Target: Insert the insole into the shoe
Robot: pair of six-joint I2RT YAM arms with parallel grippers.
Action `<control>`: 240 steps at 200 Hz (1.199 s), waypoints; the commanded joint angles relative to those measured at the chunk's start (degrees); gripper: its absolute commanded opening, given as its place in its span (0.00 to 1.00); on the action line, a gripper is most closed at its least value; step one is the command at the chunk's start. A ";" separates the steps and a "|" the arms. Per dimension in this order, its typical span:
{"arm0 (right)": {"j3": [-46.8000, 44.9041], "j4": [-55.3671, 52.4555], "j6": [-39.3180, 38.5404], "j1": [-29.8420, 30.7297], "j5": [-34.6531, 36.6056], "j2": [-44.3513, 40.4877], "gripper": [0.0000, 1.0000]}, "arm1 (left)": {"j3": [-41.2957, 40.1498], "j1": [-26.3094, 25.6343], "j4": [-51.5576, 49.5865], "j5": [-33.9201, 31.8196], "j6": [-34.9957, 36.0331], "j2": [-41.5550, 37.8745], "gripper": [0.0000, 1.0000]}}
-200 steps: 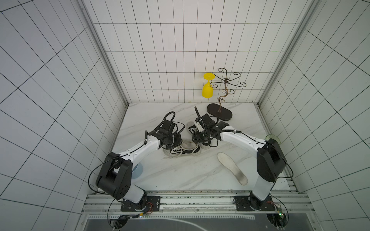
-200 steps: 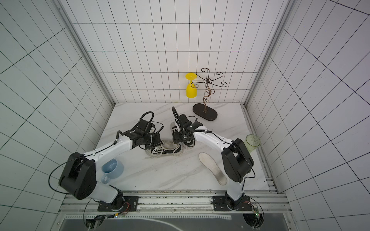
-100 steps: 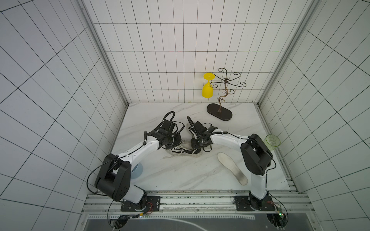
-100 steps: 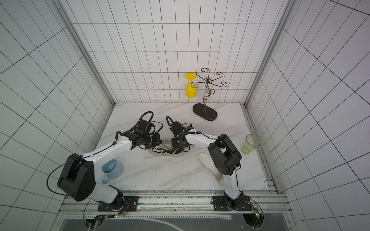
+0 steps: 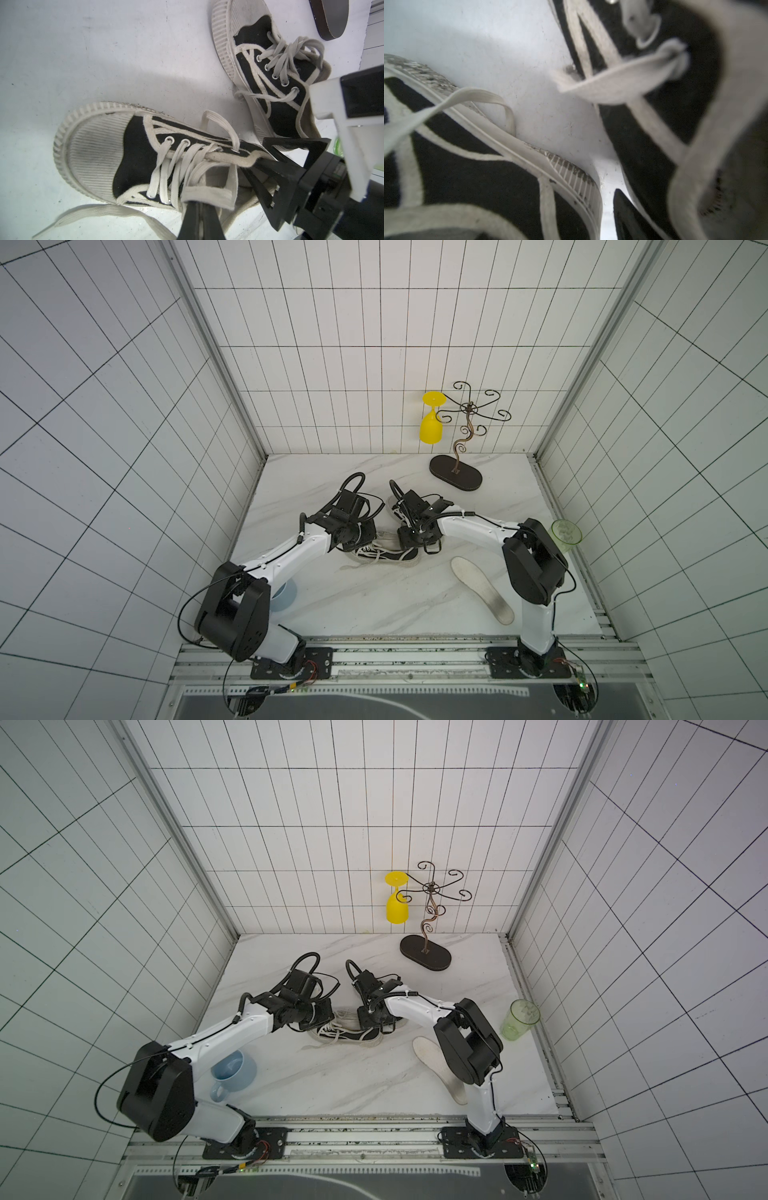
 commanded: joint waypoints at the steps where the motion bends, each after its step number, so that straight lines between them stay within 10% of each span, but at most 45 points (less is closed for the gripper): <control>1: 7.39 -6.01 -1.12 -0.71 0.34 -0.38 0.62 | 1.98 -0.28 0.69 -2.53 0.60 0.42 0.00; 88: 2.08 -7.56 -4.43 -0.12 3.55 3.91 0.48 | 2.86 -0.46 0.43 -3.46 0.90 0.06 0.00; 148: 5.33 -7.67 -5.80 2.68 5.53 9.99 0.65 | 5.75 -2.84 -0.52 -1.13 3.84 1.38 0.00; 240: 8.98 -9.34 -1.60 -3.08 -8.92 -1.46 0.59 | 3.01 -2.83 1.20 -4.98 0.73 -1.12 0.00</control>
